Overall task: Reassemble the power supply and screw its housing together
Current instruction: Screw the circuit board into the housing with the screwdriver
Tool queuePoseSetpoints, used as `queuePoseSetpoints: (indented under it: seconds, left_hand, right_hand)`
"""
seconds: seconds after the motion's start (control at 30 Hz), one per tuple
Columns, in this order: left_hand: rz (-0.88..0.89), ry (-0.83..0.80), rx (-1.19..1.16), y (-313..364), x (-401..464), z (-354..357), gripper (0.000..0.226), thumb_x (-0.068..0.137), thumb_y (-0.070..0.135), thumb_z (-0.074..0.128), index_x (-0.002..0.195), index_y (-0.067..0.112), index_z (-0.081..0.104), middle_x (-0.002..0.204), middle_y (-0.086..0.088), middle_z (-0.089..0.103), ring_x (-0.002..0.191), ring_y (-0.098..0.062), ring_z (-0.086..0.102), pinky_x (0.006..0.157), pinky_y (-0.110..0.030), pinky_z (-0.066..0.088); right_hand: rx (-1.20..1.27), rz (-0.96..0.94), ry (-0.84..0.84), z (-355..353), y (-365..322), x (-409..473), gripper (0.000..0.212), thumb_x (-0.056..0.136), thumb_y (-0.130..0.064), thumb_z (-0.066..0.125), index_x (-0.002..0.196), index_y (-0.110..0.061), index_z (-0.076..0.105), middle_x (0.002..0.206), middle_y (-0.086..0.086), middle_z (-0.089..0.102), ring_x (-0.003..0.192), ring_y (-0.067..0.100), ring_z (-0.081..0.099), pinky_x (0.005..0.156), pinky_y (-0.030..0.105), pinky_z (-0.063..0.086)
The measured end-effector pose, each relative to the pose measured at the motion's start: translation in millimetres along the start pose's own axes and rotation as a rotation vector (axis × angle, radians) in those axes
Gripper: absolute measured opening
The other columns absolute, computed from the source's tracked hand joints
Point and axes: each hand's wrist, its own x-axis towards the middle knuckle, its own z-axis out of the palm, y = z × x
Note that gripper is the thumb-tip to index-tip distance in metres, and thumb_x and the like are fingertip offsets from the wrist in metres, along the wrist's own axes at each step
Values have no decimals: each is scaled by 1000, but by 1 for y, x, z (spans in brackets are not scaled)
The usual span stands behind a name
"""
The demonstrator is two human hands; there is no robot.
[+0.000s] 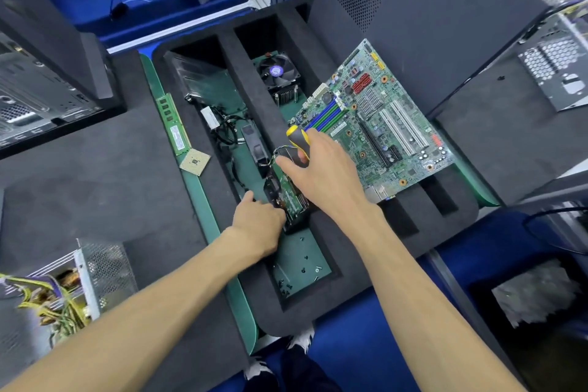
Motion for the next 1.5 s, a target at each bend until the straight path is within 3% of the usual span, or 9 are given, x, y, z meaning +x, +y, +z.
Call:
queuePoseSetpoints:
  seconds: [0.23, 0.37, 0.5, 0.6, 0.67, 0.73, 0.87, 0.97, 1.5]
  left_hand:
    - [-10, -100, 26, 13, 14, 8, 30, 90, 8, 52, 118, 17, 57, 120, -3, 69, 110, -26, 66, 99, -37, 33]
    - [5, -114, 3, 11, 13, 4, 32, 91, 7, 53, 121, 15, 56, 122, -4, 67, 111, -26, 65, 99, -36, 35]
    - [46, -45, -37, 4, 4, -5, 11, 86, 13, 58, 91, 18, 50, 110, -6, 70, 102, -26, 66, 94, -35, 31]
    - [32, 94, -85, -10, -11, -19, 26, 84, 21, 61, 71, 18, 38, 97, -9, 71, 92, -28, 67, 81, -34, 28]
    - [-25, 175, -249, -26, -25, -32, 24, 84, 17, 59, 67, 14, 43, 91, -13, 71, 88, -33, 68, 76, -32, 39]
    - [-116, 265, -606, -47, -39, -42, 11, 87, 13, 60, 77, 12, 66, 89, -12, 74, 87, -33, 70, 77, -35, 54]
    - [-223, 396, -1413, -80, -81, -51, 12, 92, 3, 67, 83, 4, 75, 77, -13, 75, 64, -17, 69, 59, -28, 60]
    - [-283, 392, -1870, -90, -115, -46, 7, 91, 1, 69, 89, -1, 75, 85, -20, 76, 69, -17, 71, 59, -24, 59]
    - [-284, 504, -2104, -142, -202, 9, 10, 92, 5, 70, 95, 0, 77, 89, -20, 76, 78, -26, 73, 71, -28, 61]
  right_hand:
    - [94, 17, 7, -7, 7, -9, 21, 97, -36, 63, 86, -28, 47, 71, -16, 50, 66, -3, 50, 56, 30, 32]
    - [143, 11, 51, -8, 8, -12, 33, 99, -33, 60, 75, -23, 40, 66, -12, 46, 61, 5, 46, 55, 34, 35]
    - [306, 0, 136, -12, 1, -13, 36, 99, -34, 61, 74, -14, 47, 60, -9, 42, 57, 13, 39, 58, 36, 38]
    - [579, 27, 209, -18, -18, -14, 43, 100, -36, 61, 65, -19, 43, 55, -11, 39, 54, 9, 35, 53, 25, 32]
    - [854, 113, 203, -20, -33, -11, 46, 101, -35, 61, 62, -25, 37, 55, -10, 32, 52, 12, 29, 51, 24, 28]
    - [1180, 191, 178, -20, -48, -9, 49, 101, -31, 60, 61, -28, 32, 57, -7, 23, 52, 14, 17, 45, 24, 19]
    - [1628, 259, 241, -15, -75, -7, 52, 103, -26, 55, 58, -28, 29, 57, -6, 15, 47, 12, 13, 39, 22, 15]
    - [1833, 303, 277, -3, -94, -8, 47, 103, -23, 49, 62, -25, 26, 54, -7, 14, 45, 11, 10, 36, 23, 14]
    - [2069, 435, 205, 65, -179, -29, 42, 93, -20, 46, 56, -23, 27, 52, -8, 14, 41, 12, 11, 32, 25, 14]
